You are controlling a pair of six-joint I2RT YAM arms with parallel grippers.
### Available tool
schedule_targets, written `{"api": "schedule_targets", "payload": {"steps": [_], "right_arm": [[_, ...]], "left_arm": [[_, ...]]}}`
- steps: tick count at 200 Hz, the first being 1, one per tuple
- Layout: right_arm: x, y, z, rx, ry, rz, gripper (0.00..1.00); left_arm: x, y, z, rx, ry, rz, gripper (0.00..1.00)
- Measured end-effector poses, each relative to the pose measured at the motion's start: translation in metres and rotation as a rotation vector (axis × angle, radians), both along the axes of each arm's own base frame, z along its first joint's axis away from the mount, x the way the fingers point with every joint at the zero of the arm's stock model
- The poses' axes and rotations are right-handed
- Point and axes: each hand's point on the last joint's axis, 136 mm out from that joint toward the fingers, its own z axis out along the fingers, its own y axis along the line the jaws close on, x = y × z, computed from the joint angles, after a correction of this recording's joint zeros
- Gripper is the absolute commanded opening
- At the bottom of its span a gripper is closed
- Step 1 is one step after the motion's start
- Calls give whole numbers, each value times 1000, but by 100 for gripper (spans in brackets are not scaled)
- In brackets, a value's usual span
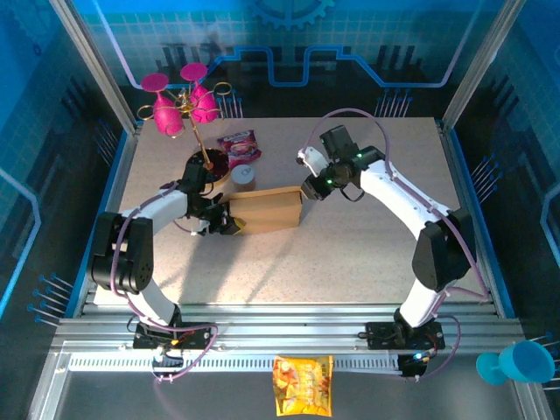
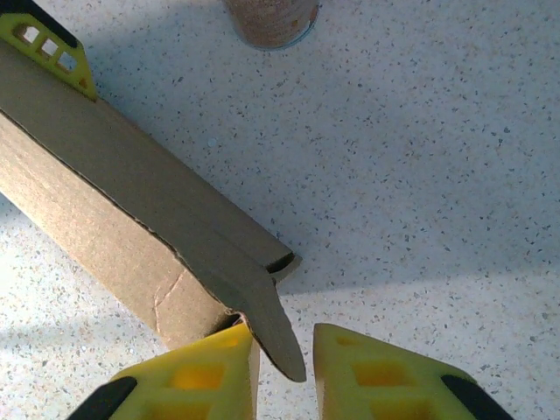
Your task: Fold the paper box
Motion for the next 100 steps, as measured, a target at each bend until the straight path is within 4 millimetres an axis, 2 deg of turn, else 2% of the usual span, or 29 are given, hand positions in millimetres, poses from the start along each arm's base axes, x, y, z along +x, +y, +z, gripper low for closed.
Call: {"api": "schedule_targets", "payload": {"steps": [32,78,100], "right_arm": [[-9,3,-7,-19,35,15,18],[-11,5,-7,-26,47,16,4],[-9,6,-6,-31,51,7,0]], "left_arm": [[0,0,-1,-7,7,1,9],[2,0,-1,-8,10,-4,10],[2,1,-2,-11,13,-2,10]]}}
